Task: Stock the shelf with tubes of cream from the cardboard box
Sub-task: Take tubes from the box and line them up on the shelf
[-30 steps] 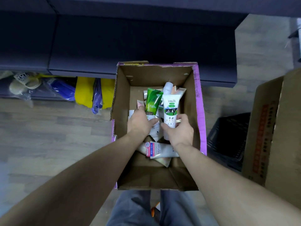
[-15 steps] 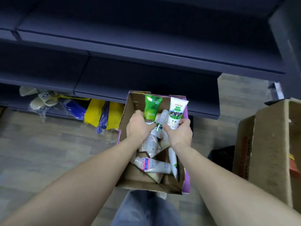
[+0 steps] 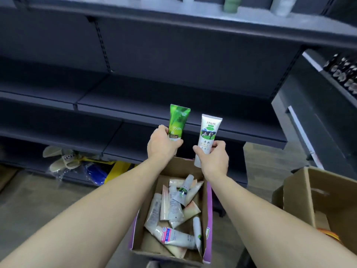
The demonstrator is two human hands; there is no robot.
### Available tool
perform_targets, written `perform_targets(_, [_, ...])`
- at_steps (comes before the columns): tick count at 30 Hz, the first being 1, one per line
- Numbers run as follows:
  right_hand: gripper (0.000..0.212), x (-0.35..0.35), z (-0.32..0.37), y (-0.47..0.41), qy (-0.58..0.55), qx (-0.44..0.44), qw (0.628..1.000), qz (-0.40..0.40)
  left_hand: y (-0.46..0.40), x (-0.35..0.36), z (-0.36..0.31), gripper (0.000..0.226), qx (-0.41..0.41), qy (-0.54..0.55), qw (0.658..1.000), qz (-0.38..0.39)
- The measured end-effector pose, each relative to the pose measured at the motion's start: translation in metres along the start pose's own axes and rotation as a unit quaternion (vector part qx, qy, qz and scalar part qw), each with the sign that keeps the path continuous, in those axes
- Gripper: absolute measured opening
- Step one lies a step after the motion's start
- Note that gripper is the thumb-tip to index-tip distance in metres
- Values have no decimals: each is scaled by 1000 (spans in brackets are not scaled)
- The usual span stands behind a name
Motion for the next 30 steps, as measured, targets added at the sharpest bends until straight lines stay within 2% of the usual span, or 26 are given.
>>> perform_targets(8, [43,-49,81,-30,-30,-58,997,-45,19,-68,-80,40,37,61,996,-57])
perform_targets(18, [40,-109,196,-78,-68,-139,983,-95,21,-156,-170,46,88,132,980,-118])
perform_targets(24, [41,-111,258,-109,-62,-181,973,-128,-12,-203,-204,44,124,152,969,-148])
perform_targets(30, [41,-85,325,-154,-29,-207,965,-160,-80,-245,-231,44,154,157,964,-150])
Point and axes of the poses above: each hand's wrist, its own y-axis away from the middle knuckle, its own x-axis out of the palm, z = x × y, the point moved 6 cm from there along -y, towards the middle knuckle, and after that the axes turned 14 degrees about -x, right-handed, at the moved point
